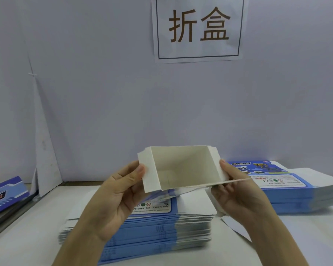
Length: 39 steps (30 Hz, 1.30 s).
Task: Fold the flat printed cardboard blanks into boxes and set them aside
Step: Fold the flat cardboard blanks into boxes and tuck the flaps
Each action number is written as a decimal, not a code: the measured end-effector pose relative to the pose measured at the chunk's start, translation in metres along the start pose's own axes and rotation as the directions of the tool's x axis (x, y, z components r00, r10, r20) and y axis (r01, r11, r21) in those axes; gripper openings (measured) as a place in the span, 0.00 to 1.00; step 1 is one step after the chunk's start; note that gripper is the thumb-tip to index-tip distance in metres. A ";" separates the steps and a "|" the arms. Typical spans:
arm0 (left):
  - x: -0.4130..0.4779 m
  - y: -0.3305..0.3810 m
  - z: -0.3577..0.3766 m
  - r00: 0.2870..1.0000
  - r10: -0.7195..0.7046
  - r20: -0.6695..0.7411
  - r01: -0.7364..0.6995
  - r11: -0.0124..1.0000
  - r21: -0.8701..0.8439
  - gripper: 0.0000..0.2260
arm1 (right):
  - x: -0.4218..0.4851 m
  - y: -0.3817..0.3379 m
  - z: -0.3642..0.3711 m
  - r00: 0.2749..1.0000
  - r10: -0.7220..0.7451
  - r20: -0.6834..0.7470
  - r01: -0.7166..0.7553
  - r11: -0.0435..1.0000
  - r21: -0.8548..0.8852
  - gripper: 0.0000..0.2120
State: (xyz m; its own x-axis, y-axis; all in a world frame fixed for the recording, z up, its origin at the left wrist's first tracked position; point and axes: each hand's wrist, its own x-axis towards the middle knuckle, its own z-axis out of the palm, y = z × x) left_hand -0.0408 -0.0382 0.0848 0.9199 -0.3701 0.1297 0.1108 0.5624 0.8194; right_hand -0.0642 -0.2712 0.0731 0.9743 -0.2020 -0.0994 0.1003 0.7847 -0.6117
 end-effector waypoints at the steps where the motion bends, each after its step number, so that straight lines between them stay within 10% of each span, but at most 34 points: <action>1: -0.001 -0.003 0.004 1.000 -0.020 0.020 0.021 1.000 -0.020 0.15 | 0.000 0.000 -0.002 0.999 0.035 0.007 -0.035 0.999 -0.004 0.06; 9: -0.003 -0.022 0.027 0.995 0.093 -0.040 -0.086 0.984 0.153 0.13 | -0.012 -0.017 -0.011 0.994 -0.066 -0.088 0.064 0.997 -0.034 0.25; 13: -0.008 -0.024 0.031 0.970 0.242 -0.036 -0.188 0.833 0.521 0.07 | -0.025 -0.035 0.007 0.996 -0.094 -0.009 0.091 0.980 -0.178 0.58; 15: -0.010 -0.019 0.026 0.981 0.148 0.125 -0.193 0.740 0.645 0.08 | -0.030 -0.036 -0.001 0.987 -0.138 0.088 0.151 0.975 -0.161 0.38; 16: -0.011 -0.015 0.020 0.974 0.094 0.206 -0.216 0.663 0.716 0.08 | -0.027 -0.032 -0.005 0.978 -0.177 0.112 0.200 0.950 -0.242 0.21; 21: -0.004 0.001 -0.019 0.855 0.322 0.406 -0.392 -0.111 0.913 0.26 | -0.022 -0.034 -0.012 0.985 -0.117 0.128 0.167 0.831 -0.531 0.18; 25: 0.007 -0.011 -0.033 0.788 0.265 0.556 -0.426 -0.418 0.803 0.52 | -0.022 -0.030 -0.009 0.982 -0.061 0.178 0.151 0.821 -0.551 0.20; 32: 0.001 -0.009 -0.020 0.696 0.281 0.660 -0.490 -0.486 0.724 0.53 | -0.022 -0.033 -0.016 0.960 -0.108 0.257 0.235 0.812 -0.534 0.11; 39: -0.008 0.000 -0.005 0.755 0.324 0.569 -0.488 -0.301 0.819 0.55 | -0.017 -0.019 -0.020 0.925 -0.147 0.349 0.239 0.941 -0.238 0.10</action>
State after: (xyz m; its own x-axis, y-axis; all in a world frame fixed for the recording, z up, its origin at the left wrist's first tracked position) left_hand -0.0462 -0.0319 0.0806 0.5165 -0.5183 0.6816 -0.7908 -0.5940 0.1476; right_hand -0.0871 -0.2939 0.0706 0.9573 -0.0976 0.2719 0.2795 0.5511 -0.7862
